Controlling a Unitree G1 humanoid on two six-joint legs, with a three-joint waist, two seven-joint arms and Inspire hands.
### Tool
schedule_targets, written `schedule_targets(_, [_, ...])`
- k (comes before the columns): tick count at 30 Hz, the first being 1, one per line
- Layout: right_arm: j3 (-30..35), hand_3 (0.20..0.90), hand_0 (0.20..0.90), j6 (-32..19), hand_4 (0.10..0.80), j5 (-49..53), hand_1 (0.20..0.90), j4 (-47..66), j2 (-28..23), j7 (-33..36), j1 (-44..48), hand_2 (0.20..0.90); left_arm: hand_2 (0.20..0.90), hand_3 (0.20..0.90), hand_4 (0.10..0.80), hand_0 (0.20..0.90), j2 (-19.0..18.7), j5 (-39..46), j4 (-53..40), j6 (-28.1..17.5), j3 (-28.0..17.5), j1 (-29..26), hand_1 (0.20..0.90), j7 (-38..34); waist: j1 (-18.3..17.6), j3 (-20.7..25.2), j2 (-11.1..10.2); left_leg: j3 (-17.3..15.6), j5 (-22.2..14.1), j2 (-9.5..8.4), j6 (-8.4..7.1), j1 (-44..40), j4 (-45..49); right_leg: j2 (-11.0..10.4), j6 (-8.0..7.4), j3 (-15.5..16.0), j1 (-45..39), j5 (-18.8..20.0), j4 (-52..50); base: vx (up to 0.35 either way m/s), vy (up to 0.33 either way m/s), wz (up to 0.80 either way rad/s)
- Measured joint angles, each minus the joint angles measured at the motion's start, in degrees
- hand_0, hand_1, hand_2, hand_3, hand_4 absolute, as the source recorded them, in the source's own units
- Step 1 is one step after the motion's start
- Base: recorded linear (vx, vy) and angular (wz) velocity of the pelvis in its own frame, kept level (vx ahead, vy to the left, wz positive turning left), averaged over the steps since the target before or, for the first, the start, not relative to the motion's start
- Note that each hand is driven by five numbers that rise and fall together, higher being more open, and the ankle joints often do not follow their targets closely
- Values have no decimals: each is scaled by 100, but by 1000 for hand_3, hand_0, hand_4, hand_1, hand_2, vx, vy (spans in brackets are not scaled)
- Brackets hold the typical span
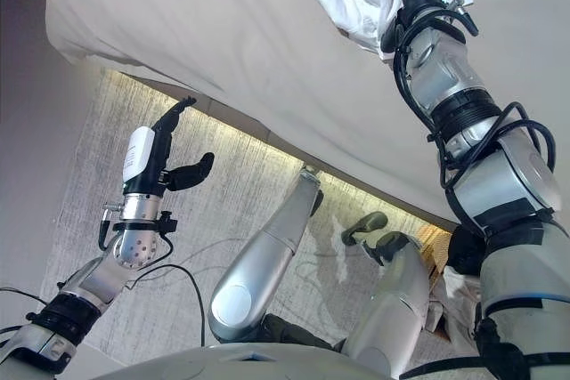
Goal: Pick up the clothes from the bed and place them into the basket
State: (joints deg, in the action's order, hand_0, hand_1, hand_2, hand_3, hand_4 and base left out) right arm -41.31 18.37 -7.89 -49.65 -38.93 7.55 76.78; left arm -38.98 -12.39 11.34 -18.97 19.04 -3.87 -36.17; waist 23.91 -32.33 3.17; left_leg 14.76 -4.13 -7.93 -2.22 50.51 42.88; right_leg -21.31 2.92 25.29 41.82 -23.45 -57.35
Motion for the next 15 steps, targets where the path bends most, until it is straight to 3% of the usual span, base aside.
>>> schedule_targets(9, [-2, 200, 300, -202, 100, 3, 300, -84, -101, -10, 3, 300, 900, 900, 800, 900, -12, -3, -5, -1, 49, 23, 900, -27, -52, 0, 0, -46, -21, 57, -29, -23, 114, 96, 0, -116, -3, 1, -10, 13, -44, -6])
schedule_targets(15, [-4, 200, 300, -323, 100, 14, 300, -80, -91, -6, -236, 300, 900, 900, 800, 900, -31, -2, -4, 0, 54, 3, 900, -58, -86, -4, -6, -131, -109, 120, 54, -318, 183, 188, 28, -248, -271, 19, 57, 10, -49, -9])
